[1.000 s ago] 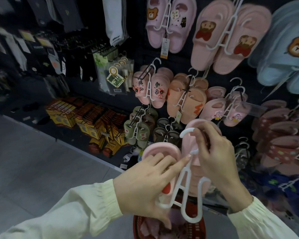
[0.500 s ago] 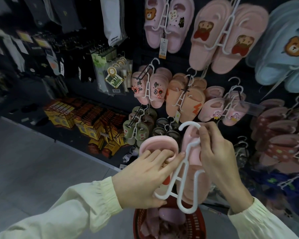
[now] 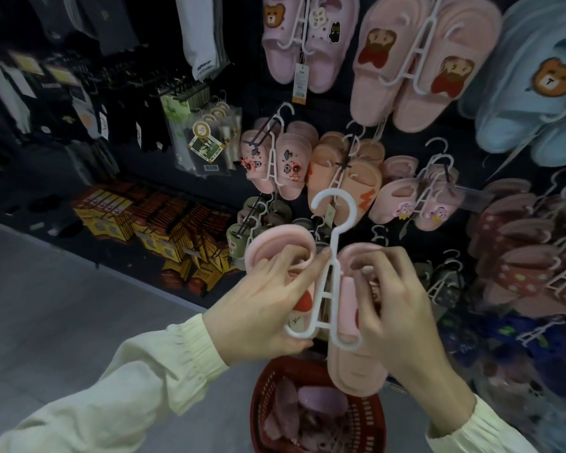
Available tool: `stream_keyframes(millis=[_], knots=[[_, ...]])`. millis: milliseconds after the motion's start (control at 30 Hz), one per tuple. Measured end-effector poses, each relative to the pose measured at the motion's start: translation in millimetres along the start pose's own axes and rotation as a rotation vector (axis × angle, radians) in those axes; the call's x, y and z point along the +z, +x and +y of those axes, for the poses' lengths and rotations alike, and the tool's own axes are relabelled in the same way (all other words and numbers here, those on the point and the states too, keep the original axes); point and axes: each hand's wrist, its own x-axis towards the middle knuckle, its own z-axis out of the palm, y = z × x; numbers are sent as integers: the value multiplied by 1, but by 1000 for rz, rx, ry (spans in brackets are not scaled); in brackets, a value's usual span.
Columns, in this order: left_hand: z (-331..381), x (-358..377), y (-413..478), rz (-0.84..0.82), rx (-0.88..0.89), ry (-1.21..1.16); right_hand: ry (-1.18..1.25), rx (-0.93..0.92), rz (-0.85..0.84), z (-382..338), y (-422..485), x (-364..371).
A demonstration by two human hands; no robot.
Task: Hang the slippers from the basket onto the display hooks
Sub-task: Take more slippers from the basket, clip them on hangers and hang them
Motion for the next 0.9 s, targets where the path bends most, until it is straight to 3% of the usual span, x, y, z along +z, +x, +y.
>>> stream_keyframes(millis=[233,433,567,900], knots=[[-1,11,13,-20,4,-60,-18,-29,-124,13,-9,-13],[3,19,34,-13,11,-137,-433,-40,-376,36,-19,-26],[10,22,53,-16,47,-148,-587,6,-313,46,-20,-28],[21,10,116,85,115,-39,-525,-65,-146,67,19,-69]])
